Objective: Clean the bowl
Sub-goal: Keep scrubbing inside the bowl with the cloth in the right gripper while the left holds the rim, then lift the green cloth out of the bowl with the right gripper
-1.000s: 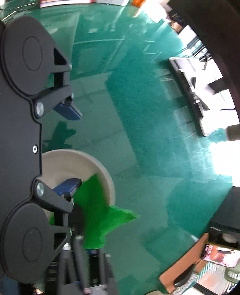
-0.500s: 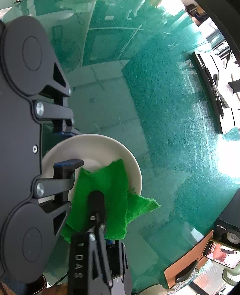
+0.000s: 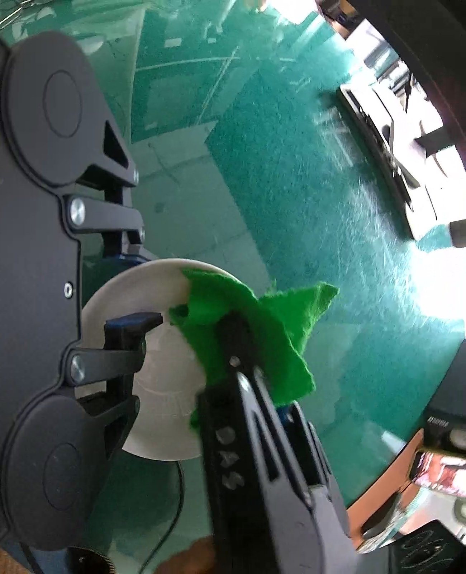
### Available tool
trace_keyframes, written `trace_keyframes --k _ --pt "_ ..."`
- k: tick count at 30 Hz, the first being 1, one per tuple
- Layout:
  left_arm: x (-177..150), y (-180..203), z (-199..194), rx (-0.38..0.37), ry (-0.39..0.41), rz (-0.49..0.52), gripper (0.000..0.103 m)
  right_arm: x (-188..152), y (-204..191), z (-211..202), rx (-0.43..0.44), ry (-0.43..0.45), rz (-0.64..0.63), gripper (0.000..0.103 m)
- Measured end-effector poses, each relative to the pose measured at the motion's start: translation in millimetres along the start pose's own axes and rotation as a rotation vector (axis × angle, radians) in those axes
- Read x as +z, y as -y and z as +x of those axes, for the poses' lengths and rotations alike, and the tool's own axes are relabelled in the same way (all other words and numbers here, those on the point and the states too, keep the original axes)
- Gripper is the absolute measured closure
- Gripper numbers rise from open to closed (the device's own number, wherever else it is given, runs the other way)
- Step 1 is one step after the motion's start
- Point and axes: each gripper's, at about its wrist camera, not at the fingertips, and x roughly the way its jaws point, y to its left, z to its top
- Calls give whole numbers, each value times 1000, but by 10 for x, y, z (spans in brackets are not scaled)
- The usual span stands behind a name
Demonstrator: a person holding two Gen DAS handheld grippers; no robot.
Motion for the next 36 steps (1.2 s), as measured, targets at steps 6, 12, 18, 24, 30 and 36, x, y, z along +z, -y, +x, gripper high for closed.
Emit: trace_keyframes --k 6,12,18,24,30,36 --pt "59 -163 11 68 7 -70 55 123 16 118 7 10 29 72" --pt "44 -177 5 109 29 -103 43 138 45 -277 -27 117 31 73" --pt "37 -206 18 147 39 -123 40 5 218 -513 -93 146 85 73" --pt "45 -94 0 203 43 -91 40 -159 380 -621 -158 142 137 73" --pt "48 -1 -3 251 50 -75 40 -265 413 -568 -202 129 147 73" --pt "32 46 -7 286 55 -72 33 -377 474 -482 -270 131 177 71"
